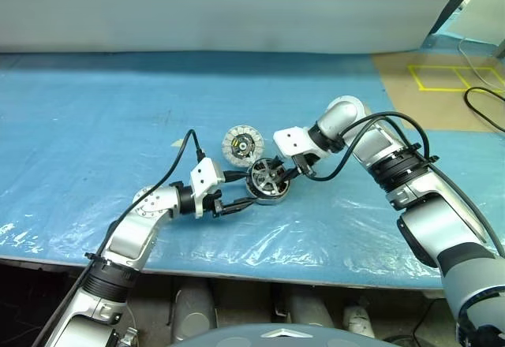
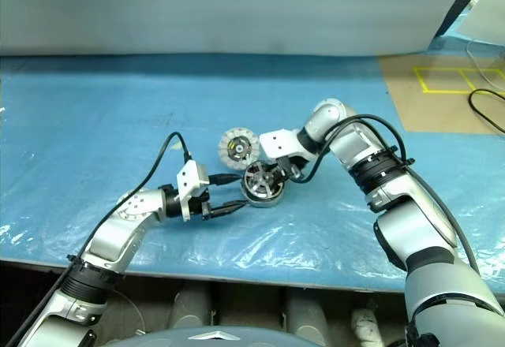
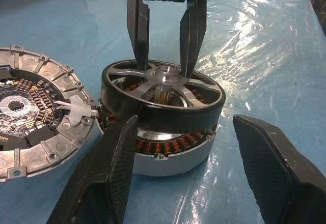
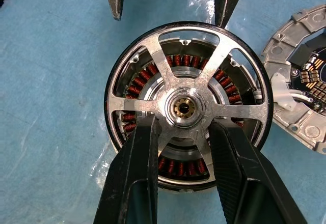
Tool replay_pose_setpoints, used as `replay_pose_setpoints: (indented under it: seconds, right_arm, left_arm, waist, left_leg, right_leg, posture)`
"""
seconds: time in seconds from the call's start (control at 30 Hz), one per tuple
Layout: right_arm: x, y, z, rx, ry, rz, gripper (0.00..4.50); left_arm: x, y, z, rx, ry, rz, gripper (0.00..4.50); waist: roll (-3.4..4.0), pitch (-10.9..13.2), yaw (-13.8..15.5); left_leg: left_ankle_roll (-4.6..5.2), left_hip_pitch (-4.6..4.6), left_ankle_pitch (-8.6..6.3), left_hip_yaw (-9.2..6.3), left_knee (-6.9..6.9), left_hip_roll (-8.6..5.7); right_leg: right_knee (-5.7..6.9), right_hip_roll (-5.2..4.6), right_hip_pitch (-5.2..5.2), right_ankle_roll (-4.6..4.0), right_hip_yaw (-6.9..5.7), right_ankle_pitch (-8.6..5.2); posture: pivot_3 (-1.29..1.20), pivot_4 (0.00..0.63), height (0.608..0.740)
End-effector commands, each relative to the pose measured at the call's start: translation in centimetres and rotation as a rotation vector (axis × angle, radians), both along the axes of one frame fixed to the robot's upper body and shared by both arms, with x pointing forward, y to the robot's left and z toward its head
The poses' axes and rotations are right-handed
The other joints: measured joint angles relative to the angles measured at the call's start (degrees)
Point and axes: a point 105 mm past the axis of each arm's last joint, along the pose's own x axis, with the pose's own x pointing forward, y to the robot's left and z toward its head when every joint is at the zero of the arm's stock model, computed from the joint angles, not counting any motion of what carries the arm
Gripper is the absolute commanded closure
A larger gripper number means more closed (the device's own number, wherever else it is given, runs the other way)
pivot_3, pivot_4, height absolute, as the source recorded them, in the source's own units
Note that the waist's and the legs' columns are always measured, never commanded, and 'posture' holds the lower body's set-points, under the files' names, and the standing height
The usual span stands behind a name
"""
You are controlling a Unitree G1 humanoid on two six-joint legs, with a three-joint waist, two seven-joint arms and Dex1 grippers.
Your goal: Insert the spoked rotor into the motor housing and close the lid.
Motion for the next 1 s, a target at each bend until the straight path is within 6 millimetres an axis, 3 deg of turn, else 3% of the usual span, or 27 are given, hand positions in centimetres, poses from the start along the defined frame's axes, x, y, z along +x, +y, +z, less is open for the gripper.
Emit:
replay_pose_setpoints:
  seconds: [0.03,0.8,0.9,1.0]
  right_arm:
    - [-0.9,0.8,1.6,0.046,0.015,0.059,3.4]
    - [-0.7,-0.1,-0.7,-0.062,-0.085,0.095,3.4]
    - [-0.8,0.4,-0.1,-0.04,-0.093,0.102,3.4]
    - [-0.9,1.9,2.0,0.061,-0.041,0.068,3.4]
  left_arm:
    - [-0.1,-0.4,0.8,-0.009,-0.04,-0.022,1.36]
    - [-0.3,-0.6,0.9,-0.011,-0.04,-0.031,1.36]
    - [-0.3,-0.6,0.8,-0.012,-0.04,-0.029,1.36]
    - [-0.2,-0.6,0.8,-0.012,-0.039,-0.028,1.36]
  waist:
    - [0.0,0.0,0.0]
    - [0.0,0.0,0.0]
    - [-0.01,0.0,0.0]
    - [-0.01,0.0,-0.1]
  left_leg:
    - [0.01,-0.01,0.0,0.0,0.0,0.0]
    - [-0.02,0.02,-0.01,0.0,0.0,-0.01]
    - [-0.02,0.03,-0.01,0.0,-0.01,0.0]
    - [-0.04,0.06,-0.03,0.0,0.0,0.0]
  right_leg:
    - [0.0,0.0,0.0,0.0,0.0,0.0]
    - [0.0,-0.01,0.0,0.0,0.0,0.0]
    - [0.01,0.0,0.01,0.0,0.01,0.0]
    - [0.04,0.0,0.01,0.0,0.01,0.0]
  posture:
    - [0.0,0.15,0.74]
    - [0.0,0.15,0.74]
    - [0.0,0.15,0.74]
    - [0.0,0.15,0.74]
